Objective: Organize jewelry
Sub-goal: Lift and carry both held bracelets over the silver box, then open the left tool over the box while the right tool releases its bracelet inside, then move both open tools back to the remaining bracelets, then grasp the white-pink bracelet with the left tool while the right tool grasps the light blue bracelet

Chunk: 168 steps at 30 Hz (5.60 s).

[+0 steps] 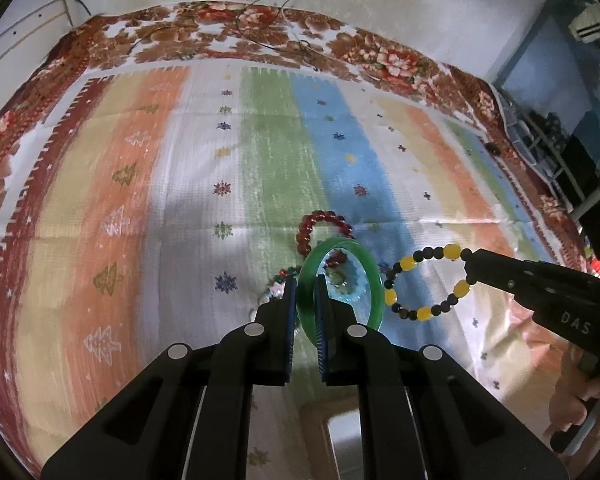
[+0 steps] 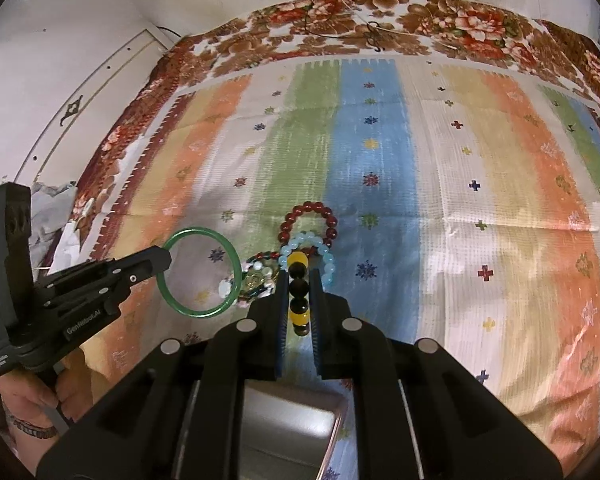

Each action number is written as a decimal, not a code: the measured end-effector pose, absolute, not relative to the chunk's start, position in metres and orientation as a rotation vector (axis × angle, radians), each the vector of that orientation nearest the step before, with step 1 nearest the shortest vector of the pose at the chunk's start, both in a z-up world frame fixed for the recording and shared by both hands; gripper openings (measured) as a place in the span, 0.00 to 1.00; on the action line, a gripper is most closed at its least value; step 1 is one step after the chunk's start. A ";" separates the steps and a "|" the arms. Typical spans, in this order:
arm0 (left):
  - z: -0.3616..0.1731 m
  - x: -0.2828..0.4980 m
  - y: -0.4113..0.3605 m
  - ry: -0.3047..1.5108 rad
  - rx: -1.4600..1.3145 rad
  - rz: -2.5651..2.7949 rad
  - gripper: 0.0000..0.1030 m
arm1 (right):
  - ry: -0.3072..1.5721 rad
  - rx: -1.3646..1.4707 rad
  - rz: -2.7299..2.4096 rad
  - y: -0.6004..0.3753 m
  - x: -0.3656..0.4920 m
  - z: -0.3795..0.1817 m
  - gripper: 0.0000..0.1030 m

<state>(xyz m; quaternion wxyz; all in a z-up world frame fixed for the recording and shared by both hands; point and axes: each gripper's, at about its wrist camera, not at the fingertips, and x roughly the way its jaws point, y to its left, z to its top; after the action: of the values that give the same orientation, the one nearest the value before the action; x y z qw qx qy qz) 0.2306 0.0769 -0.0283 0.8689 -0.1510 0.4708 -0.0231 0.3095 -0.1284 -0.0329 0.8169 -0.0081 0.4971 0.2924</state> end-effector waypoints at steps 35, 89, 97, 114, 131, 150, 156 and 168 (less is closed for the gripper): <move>-0.050 0.139 0.013 1.018 -0.215 -0.164 0.09 | 1.061 -0.083 0.739 -0.167 0.188 -0.052 0.11; -0.069 0.206 0.076 1.123 -0.186 0.012 0.26 | 1.156 -0.072 0.634 -0.155 0.268 -0.069 0.46; -0.095 0.241 0.088 1.208 -0.163 0.043 0.26 | 1.209 -0.087 0.607 -0.134 0.308 -0.087 0.47; -0.123 0.267 0.097 1.303 -0.169 0.055 0.26 | 1.320 -0.129 0.587 -0.093 0.363 -0.129 0.47; -0.129 0.277 0.097 1.310 -0.144 0.059 0.28 | 1.363 -0.150 0.515 -0.081 0.388 -0.157 0.47; -0.138 0.285 0.065 1.322 -0.112 -0.052 0.19 | 1.370 -0.178 0.514 -0.074 0.401 -0.167 0.37; -0.134 0.282 0.074 1.323 -0.148 -0.062 0.16 | 1.382 -0.146 0.508 -0.083 0.401 -0.168 0.13; -0.105 0.274 0.075 1.246 -0.203 -0.127 0.16 | 1.310 -0.108 0.548 -0.109 0.391 -0.127 0.13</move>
<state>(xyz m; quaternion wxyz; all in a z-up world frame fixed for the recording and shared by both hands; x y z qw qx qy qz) 0.2740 0.0751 -0.1055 0.8056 -0.0948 0.5819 -0.0593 0.3914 -0.1085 -0.1274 0.7571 -0.0497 0.6009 0.2514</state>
